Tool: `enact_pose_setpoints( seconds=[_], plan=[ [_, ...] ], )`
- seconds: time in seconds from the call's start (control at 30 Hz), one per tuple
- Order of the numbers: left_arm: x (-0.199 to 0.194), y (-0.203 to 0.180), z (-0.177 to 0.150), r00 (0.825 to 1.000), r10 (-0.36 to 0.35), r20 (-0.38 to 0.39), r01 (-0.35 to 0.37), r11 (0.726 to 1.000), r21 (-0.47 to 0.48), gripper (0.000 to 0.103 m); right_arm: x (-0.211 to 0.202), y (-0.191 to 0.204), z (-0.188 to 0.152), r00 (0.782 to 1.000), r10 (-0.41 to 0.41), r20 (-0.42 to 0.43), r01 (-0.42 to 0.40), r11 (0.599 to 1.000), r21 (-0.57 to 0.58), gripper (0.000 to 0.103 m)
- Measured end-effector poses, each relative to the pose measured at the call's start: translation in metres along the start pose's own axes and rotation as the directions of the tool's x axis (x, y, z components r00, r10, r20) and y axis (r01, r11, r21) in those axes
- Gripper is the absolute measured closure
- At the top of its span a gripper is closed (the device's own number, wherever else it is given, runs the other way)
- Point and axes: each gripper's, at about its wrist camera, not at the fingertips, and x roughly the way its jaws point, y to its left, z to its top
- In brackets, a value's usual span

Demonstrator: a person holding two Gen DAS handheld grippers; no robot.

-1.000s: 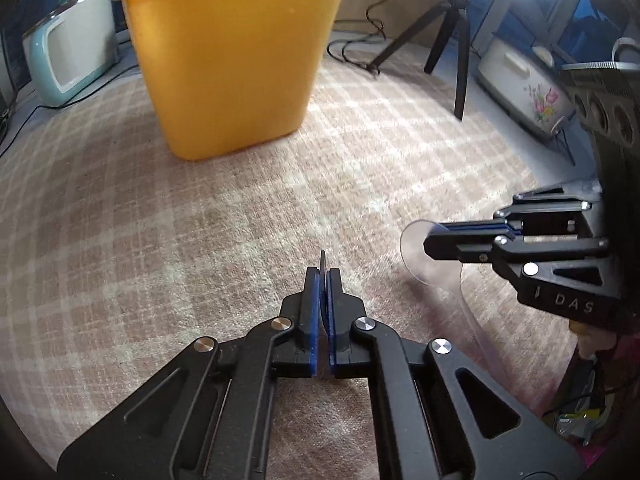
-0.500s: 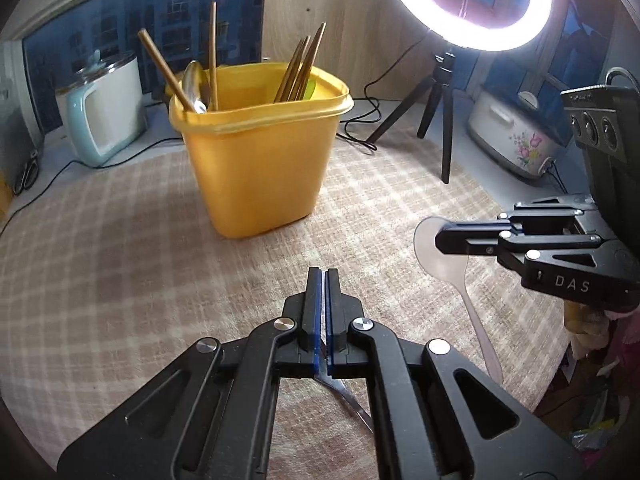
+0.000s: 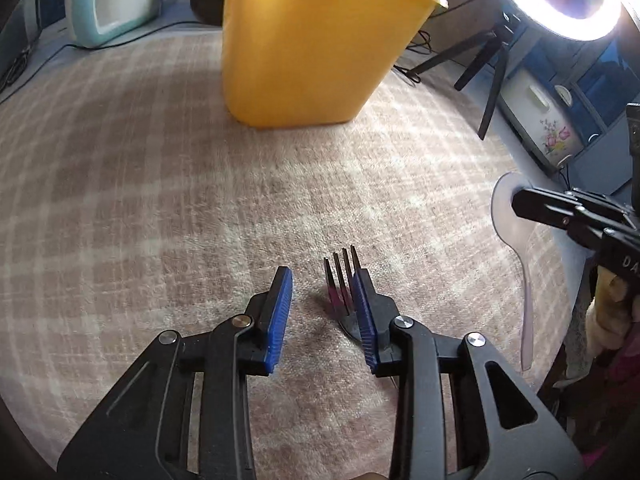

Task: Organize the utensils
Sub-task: 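Close the left tool on the silver fork, then lift the fork and clear spoon and carry both over the yellow bucket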

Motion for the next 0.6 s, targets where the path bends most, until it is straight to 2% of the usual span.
enact_pose_setpoints(
  seconds=[0.17,0.2,0.23,0.33,0.47,0.6],
  plan=[
    [0.007,-0.010,-0.002,1.000,-0.011,0.010,0.011,0.999,0.036,0.074,0.001,0.000,-0.001,1.000,0.002,-0.004,-0.002,1.000,0.002,0.102],
    [0.007,-0.013,-0.002,1.000,-0.007,0.014,0.006,0.999,0.045,0.078,0.001,0.000,-0.001,1.000,0.000,-0.004,0.000,1.000,0.002,0.102],
    [0.007,-0.016,-0.002,1.000,0.002,0.012,-0.002,0.998,0.058,0.087,0.001,0.000,0.000,1.000,-0.001,-0.004,0.001,1.000,0.004,0.102],
    [0.005,-0.025,-0.002,1.000,0.010,0.021,-0.012,0.996,0.089,0.094,0.001,-0.002,0.000,1.000,-0.002,-0.003,0.002,1.000,0.009,0.102],
    [0.007,-0.038,-0.001,0.998,0.054,0.020,-0.057,0.987,0.151,0.095,0.002,-0.004,-0.001,1.000,-0.001,-0.008,0.001,1.000,0.010,0.102],
    [0.011,-0.045,0.003,0.997,0.073,0.002,-0.072,0.978,0.196,0.095,0.005,-0.005,-0.003,1.000,0.002,-0.018,-0.002,1.000,0.016,0.102]
  ],
)
